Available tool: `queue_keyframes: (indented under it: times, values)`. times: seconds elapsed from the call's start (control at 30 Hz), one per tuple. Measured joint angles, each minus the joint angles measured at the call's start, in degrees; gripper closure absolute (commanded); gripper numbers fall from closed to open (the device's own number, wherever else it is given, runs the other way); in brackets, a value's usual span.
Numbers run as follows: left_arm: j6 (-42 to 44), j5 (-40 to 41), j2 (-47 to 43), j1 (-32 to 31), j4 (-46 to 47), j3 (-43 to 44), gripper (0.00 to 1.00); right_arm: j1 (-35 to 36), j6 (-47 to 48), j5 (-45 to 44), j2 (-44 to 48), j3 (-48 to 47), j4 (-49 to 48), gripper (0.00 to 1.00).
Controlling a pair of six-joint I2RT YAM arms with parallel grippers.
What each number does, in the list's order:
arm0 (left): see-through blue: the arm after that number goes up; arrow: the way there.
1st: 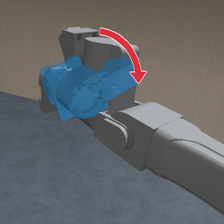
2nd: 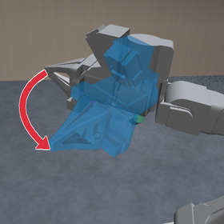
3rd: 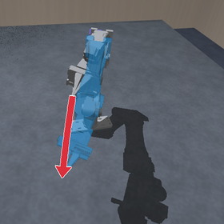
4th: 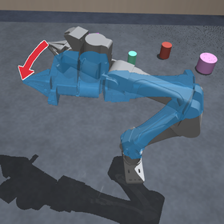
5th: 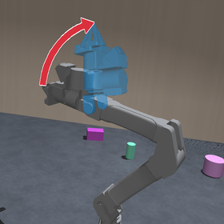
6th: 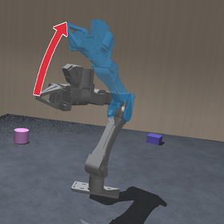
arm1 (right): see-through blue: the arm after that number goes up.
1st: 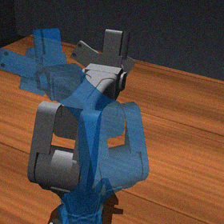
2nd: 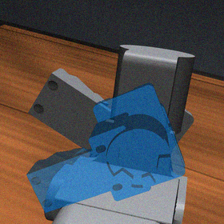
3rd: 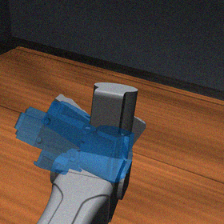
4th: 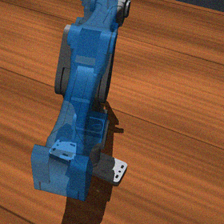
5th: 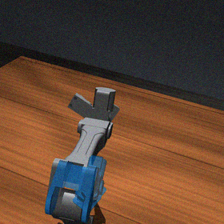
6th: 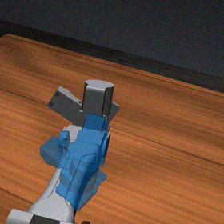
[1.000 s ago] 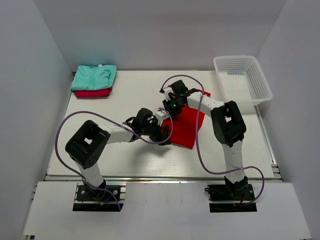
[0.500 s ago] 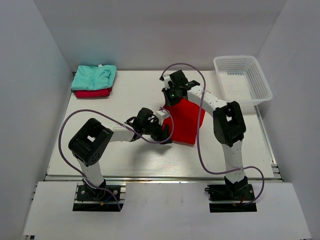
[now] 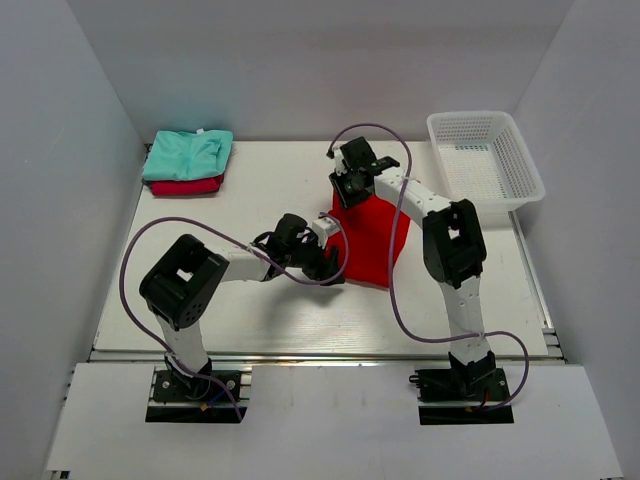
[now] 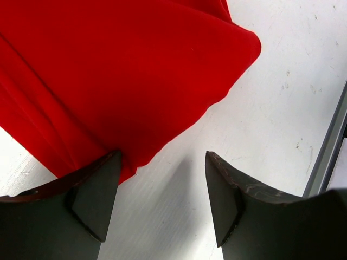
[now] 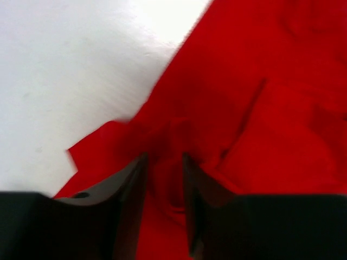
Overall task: Fold and stack the t-shirts
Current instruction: Fold the folded rectangular tshirt in 1/3 of the way
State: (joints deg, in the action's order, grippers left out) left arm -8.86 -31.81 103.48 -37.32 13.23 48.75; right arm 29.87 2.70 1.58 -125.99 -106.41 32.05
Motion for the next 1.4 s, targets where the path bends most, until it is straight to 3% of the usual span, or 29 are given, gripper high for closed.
queue_keyframes:
  times: [0.03,0.23,0.57,0.73,0.9,1.17,1.3,1.33,1.37,1.4]
  values:
    - [0.0,0.0,0.0,0.0,-0.3,0.1,0.27,-0.1,-0.5,-1.4,0.0,0.0,0.0,0.55]
    - [0.4,0.0,-0.8,0.0,-2.6,0.4,0.27,-1.5,-5.1,-7.9,1.5,0.3,-1.9,0.42]
    - [0.9,0.0,-1.4,0.0,-4.3,0.4,0.27,-6.5,-16.1,-9.3,24.7,26.5,-8.6,0.45]
    - [0.9,0.0,-1.4,0.0,-4.9,0.7,0.27,-9.0,-18.8,-5.9,23.3,31.7,-9.4,0.52]
    - [0.9,-0.1,-1.4,0.0,-5.3,0.8,0.27,-9.4,-18.8,-1.0,18.7,32.3,-10.0,0.52]
    - [0.9,-0.2,-1.4,0.0,-5.5,0.9,0.27,-9.6,-18.6,-0.1,16.1,32.3,-9.9,0.41]
    - [0.9,-0.3,-1.4,0.0,-5.6,0.9,0.27,-9.6,-18.3,-2.2,16.1,32.6,-10.0,0.59]
    - [0.9,-0.3,-1.4,0.0,-5.6,0.9,0.27,-9.6,-18.2,-2.7,16.1,32.9,-10.0,0.69]
    - [0.9,-0.3,-1.4,0.0,-5.6,0.9,0.27,-9.6,-17.9,-3.0,16.1,33.1,-10.0,0.72]
    - [0.9,-0.4,-1.4,0.0,-5.6,0.9,0.27,-9.6,-18.0,-3.3,16.1,33.2,-9.8,0.85]
